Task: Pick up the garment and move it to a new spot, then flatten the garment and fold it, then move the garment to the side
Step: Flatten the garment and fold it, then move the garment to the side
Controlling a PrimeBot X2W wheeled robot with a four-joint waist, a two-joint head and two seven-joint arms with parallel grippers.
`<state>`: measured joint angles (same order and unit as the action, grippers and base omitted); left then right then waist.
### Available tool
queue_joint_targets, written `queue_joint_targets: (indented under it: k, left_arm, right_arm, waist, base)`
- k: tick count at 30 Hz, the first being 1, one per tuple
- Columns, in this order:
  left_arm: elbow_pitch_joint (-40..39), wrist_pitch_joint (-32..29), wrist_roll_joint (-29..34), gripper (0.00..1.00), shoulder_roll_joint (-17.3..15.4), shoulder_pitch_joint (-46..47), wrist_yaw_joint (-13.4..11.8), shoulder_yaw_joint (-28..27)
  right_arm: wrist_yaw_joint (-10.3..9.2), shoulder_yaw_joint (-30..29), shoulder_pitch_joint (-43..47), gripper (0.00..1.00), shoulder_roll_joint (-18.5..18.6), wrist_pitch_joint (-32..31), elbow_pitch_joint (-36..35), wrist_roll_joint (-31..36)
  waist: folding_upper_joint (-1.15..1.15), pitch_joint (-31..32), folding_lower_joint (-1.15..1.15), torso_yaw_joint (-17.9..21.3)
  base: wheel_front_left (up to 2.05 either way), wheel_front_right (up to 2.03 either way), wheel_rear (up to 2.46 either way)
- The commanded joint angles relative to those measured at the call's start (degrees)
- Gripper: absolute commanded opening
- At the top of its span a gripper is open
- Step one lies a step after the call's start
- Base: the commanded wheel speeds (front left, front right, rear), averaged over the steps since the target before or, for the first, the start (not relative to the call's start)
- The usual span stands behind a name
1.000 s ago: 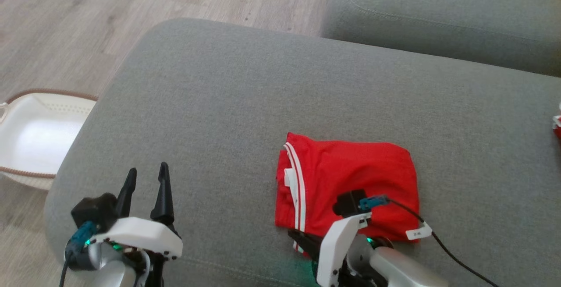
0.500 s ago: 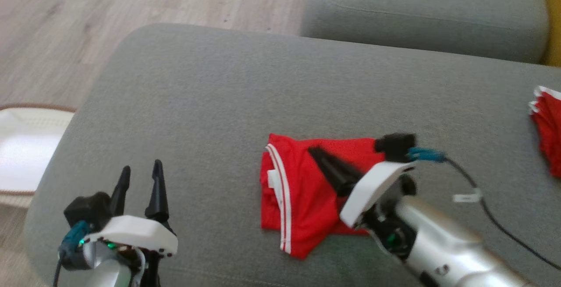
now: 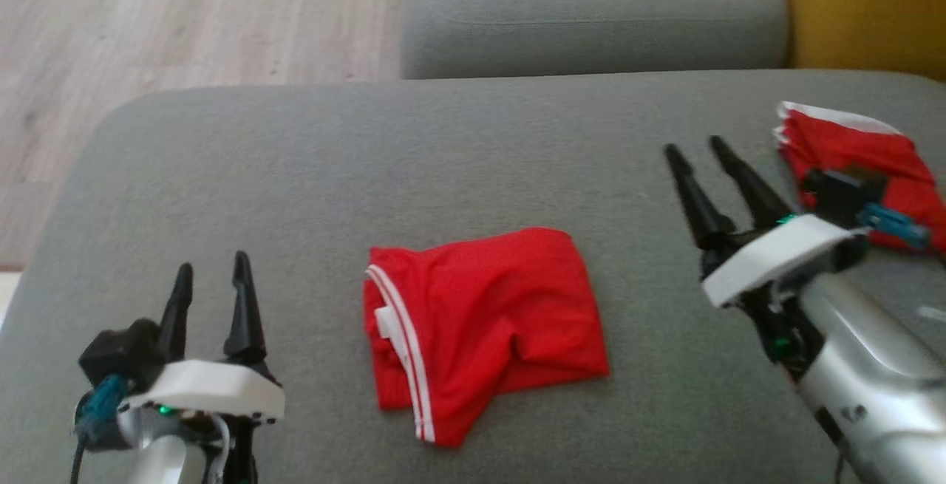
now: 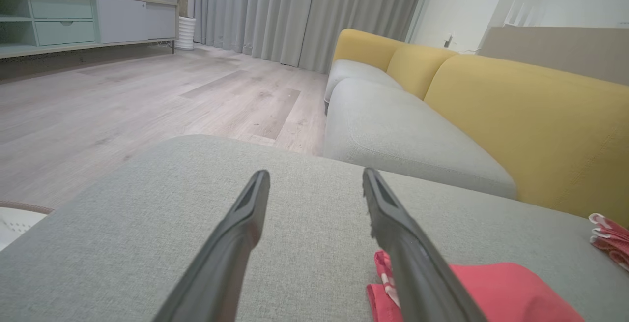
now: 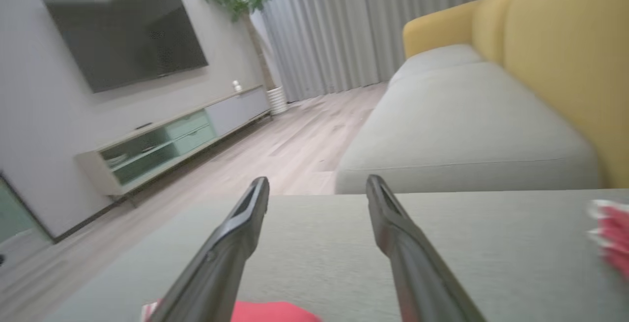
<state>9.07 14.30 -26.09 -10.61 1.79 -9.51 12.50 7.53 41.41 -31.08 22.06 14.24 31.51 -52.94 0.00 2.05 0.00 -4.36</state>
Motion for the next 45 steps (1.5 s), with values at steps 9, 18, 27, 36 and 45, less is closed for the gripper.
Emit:
queue_joint_targets:
  k: [9,18,27,36,45]
  left_arm:
    - [-2.3,0.7,4.6,1.00,-0.8,-0.4,0.4,-4.5]
    - [-1.2,0.7,8.1,1.00,0.2,-0.7,1.9,-4.8]
    - [-0.6,0.7,10.8,1.00,1.3,-0.4,2.9,-5.5]
    - [-0.3,0.7,11.8,1.00,2.6,-0.2,3.9,-6.5]
    - [-0.2,0.7,12.7,1.00,3.7,0.7,5.1,-6.4]
  right_arm:
    - [-0.04,-16.8,10.3,1.00,-3.1,0.7,-4.7,19.1]
    - [-0.04,-25.0,17.9,1.00,-8.9,0.7,-6.2,31.7]
    - [-0.04,-25.1,18.1,1.00,-10.9,0.7,-5.8,34.6]
    - [-0.04,-24.8,17.3,1.00,-10.8,-0.3,-5.6,35.4]
    - [-0.04,-15.9,11.8,1.00,-11.3,-8.0,-4.4,27.5]
  waist:
    - [0.00,0.2,0.00,5.7]
    - [0.00,-0.7,0.00,5.6]
    - [0.00,-1.0,0.00,5.3]
    - [0.00,-1.3,0.00,4.7]
    - [0.00,-1.8,0.00,1.9]
  base:
    - [0.00,0.00,0.00]
    - [0.00,0.00,0.00]
    - [0.00,0.00,0.00]
    - [0.00,0.00,0.00]
    - [0.00,0.00,0.00]
